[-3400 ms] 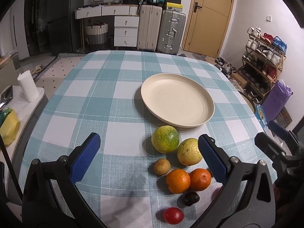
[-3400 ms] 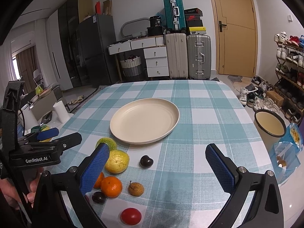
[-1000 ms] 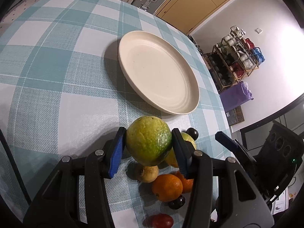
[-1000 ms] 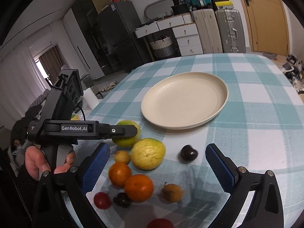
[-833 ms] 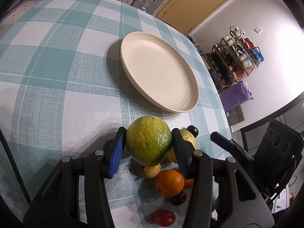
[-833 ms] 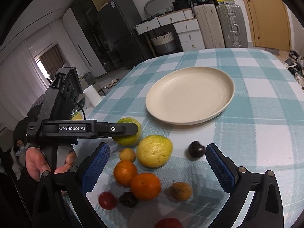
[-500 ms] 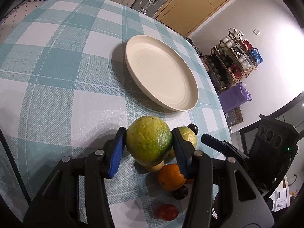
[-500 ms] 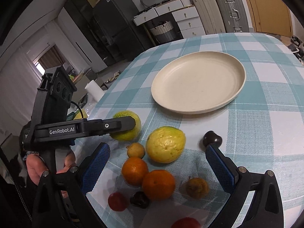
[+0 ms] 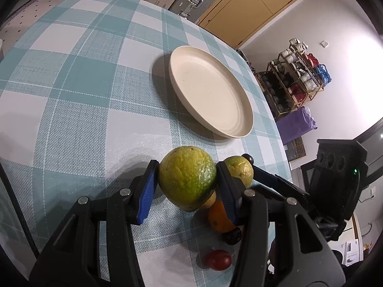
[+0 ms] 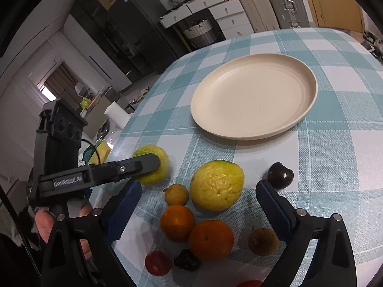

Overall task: Organize fruits
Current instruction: 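Grasp the yellow lemon with the right gripper while the left gripper holds the orange, then carry the orange with the left gripper while the right gripper carries the lemon to the plate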

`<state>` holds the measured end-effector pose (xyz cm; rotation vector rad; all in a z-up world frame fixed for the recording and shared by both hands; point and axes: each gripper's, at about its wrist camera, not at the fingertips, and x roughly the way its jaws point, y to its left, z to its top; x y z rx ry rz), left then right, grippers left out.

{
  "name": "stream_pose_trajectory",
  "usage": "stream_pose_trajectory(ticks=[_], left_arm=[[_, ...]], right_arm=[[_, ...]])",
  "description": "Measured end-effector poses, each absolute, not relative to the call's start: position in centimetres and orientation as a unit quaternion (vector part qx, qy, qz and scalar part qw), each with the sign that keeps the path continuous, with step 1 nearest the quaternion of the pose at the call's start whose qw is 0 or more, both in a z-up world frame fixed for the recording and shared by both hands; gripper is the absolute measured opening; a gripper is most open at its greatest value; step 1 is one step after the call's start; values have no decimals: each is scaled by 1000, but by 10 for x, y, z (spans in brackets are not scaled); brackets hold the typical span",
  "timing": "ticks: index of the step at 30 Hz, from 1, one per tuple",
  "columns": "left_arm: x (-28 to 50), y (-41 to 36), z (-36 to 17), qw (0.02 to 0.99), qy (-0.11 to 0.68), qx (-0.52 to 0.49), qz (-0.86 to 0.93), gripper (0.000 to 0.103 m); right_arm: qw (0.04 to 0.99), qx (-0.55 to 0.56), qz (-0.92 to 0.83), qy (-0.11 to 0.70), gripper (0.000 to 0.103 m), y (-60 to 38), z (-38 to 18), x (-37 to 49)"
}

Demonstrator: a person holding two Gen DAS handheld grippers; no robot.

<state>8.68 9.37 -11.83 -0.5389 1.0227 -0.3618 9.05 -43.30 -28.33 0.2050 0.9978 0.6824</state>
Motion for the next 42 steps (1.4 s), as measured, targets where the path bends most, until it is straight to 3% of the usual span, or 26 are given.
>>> stream_pose_trajectory(ticks=[11,13,14,42], left_arm=[[82,94,-118,827,482,-241,-161,46],[82,94,-117,829,482,-236,-158,46],[82,93,-116,830,481,-234,-157,46],[96,79,-98,845,477,-191,-147,46]], right_arm=[[804,123,306,494,67,-436,-297,101],[803,125,304,498,53,-437,-299,101],[802,125,304,500,51,-437,-300,102],[814,170,341,438,51,-477,-276,101]])
